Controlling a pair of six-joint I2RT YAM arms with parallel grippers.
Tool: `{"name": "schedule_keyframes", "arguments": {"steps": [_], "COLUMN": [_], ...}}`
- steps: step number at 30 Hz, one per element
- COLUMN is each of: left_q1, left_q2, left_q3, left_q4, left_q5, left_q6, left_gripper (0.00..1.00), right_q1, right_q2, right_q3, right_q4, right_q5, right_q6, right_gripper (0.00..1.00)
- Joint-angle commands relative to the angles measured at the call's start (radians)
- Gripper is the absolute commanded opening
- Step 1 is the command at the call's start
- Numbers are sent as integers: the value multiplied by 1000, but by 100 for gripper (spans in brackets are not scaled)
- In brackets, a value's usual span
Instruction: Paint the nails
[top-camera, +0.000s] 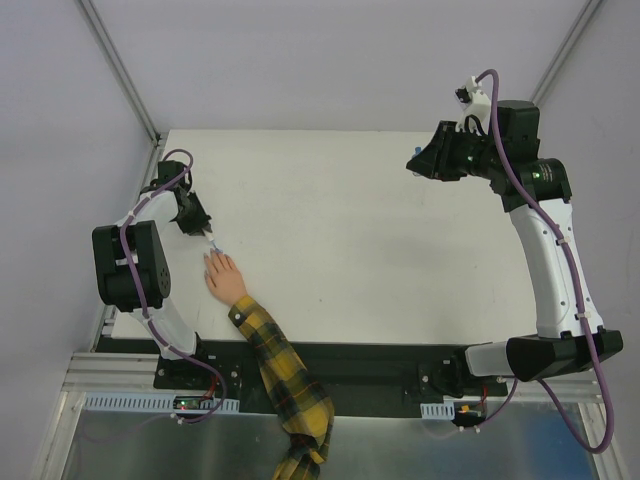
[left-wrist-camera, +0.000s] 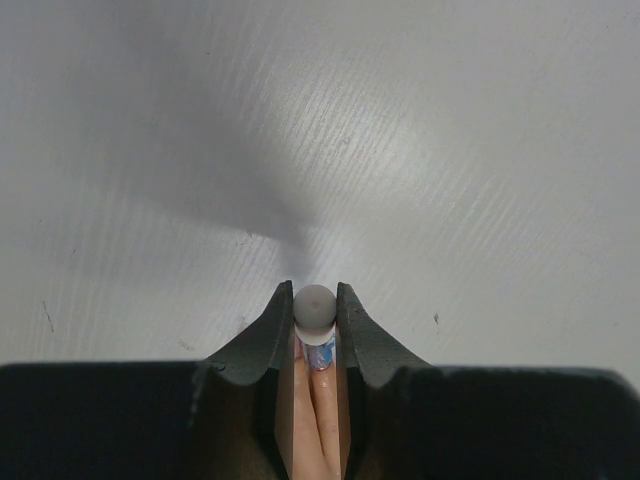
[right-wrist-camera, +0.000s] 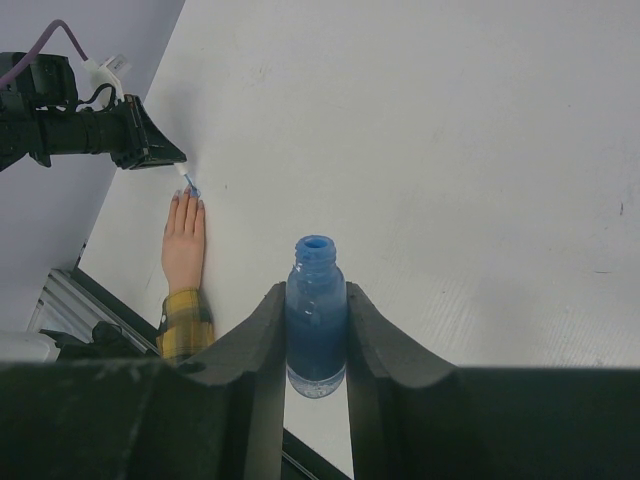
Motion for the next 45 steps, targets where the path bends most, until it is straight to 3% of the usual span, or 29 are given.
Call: {"name": "schedule_keyframes", "arguments": {"steps": [1,45], "left_q1": [17,16], "left_q2": [-11,-111], "left_q3": [29,-67], "left_q4": [-13,-16], "left_q5": [-18,57], "left_q6": [15,12], "left_gripper": [0,0], "right_q1": [-5,-5], "right_q2": [-6,-20], "right_q3": [12,-6], "right_q4": [24,38], "right_q5": [-19,-38], "right_q6": [13,23], "right_gripper": [0,0]}}
